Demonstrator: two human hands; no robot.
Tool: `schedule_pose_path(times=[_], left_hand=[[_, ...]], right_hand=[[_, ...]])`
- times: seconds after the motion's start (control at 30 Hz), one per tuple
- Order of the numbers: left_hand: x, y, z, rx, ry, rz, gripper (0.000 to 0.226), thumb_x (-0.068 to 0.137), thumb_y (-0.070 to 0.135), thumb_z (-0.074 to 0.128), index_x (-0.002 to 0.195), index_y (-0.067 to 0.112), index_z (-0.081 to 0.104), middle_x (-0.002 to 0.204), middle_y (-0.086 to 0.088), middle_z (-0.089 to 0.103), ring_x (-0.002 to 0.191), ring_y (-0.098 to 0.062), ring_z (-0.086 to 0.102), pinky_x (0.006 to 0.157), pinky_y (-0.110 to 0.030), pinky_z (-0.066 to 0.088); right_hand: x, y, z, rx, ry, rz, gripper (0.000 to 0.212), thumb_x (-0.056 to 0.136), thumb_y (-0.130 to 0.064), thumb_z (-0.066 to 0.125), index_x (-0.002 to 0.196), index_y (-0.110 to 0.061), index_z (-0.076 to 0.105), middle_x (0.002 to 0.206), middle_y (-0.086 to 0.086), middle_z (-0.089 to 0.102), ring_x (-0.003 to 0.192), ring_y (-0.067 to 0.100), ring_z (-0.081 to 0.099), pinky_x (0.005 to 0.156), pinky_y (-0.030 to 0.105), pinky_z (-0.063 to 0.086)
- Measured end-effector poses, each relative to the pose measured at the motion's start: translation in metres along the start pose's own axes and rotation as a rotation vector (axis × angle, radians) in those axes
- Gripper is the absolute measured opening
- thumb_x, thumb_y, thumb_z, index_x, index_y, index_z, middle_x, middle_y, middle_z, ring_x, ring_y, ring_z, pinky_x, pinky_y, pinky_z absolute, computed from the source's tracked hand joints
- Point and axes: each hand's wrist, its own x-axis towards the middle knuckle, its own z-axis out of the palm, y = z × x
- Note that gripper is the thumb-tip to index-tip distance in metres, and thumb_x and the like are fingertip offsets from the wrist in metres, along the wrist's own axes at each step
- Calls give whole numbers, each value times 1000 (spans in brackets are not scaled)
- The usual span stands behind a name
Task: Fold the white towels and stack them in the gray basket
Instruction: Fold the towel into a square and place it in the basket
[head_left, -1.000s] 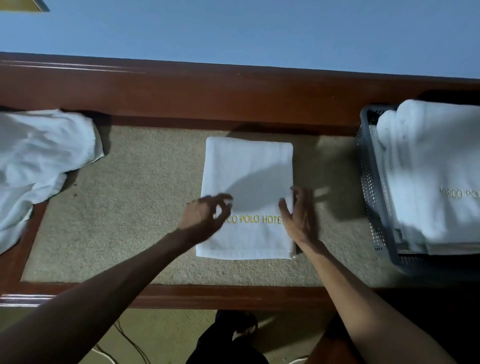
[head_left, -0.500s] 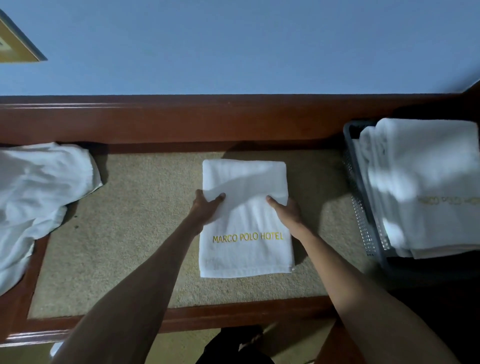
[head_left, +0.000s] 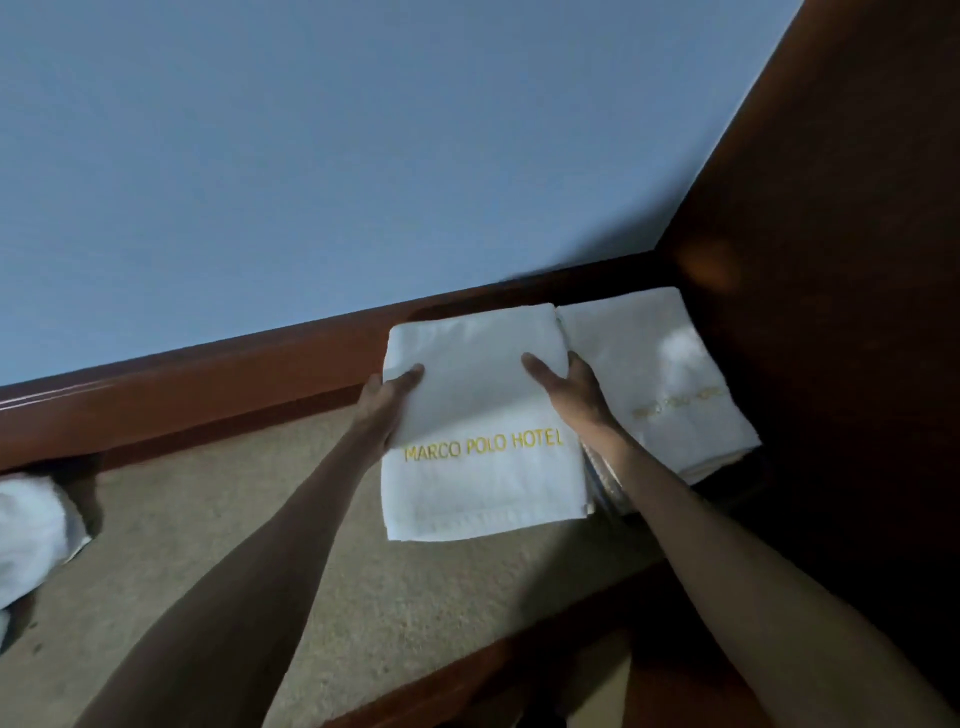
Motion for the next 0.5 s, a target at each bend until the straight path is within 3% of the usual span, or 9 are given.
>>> schedule_pose_path(times=[0.07, 0.17, 0.23, 0.3, 0.4, 0.5], left_hand=[[-8, 22, 35, 7, -16, 33, 52, 86, 39, 80, 121, 5, 63, 105, -12, 75, 82, -25, 75, 52, -29, 58], [-22, 51, 93, -6, -112, 72, 35, 88, 32, 79, 108, 4, 71, 86, -7, 79, 70, -20, 76, 55, -28, 59], [-28, 65, 129, -52, -184, 38, 32, 87, 30, 80, 105, 5, 73, 92, -11, 79, 76, -24, 76, 66, -34, 62], [-31, 76, 161, -76, -263, -24, 41, 85, 30, 80, 116, 4, 71, 103, -14, 78, 85, -29, 76, 72, -39, 62], [-39, 84, 207, -89, -364, -82, 48, 85, 29, 77, 126, 5, 68, 103, -13, 78, 77, -26, 76, 60, -34, 61], [-39, 80, 239, -133, -385, -129, 90, 61, 34, 92, 138, 6, 57, 113, -18, 74, 83, -31, 77, 62, -41, 61]], right_hand=[[5, -8, -37, 17, 44, 34, 49, 85, -52, 76, 115, -15, 67, 103, -3, 74, 98, 17, 72, 81, 27, 57], [10, -19, -94, 53, 124, 47, 48, 85, -52, 76, 115, -15, 67, 104, -1, 74, 94, 15, 71, 81, 30, 55], [15, -20, -132, 84, 170, 32, 53, 80, -58, 78, 112, -16, 70, 103, -2, 76, 96, 16, 73, 90, 38, 57], [24, -16, -166, 139, 191, -6, 46, 83, -47, 79, 111, -13, 73, 103, 2, 78, 98, 22, 74, 94, 49, 58], [37, -16, -213, 166, 263, -3, 15, 89, -23, 77, 96, -10, 77, 91, 5, 78, 86, 24, 74, 88, 53, 58], [55, -12, -253, 61, 288, 27, 19, 81, -36, 82, 83, -17, 78, 85, -2, 78, 85, 19, 75, 85, 48, 60]])
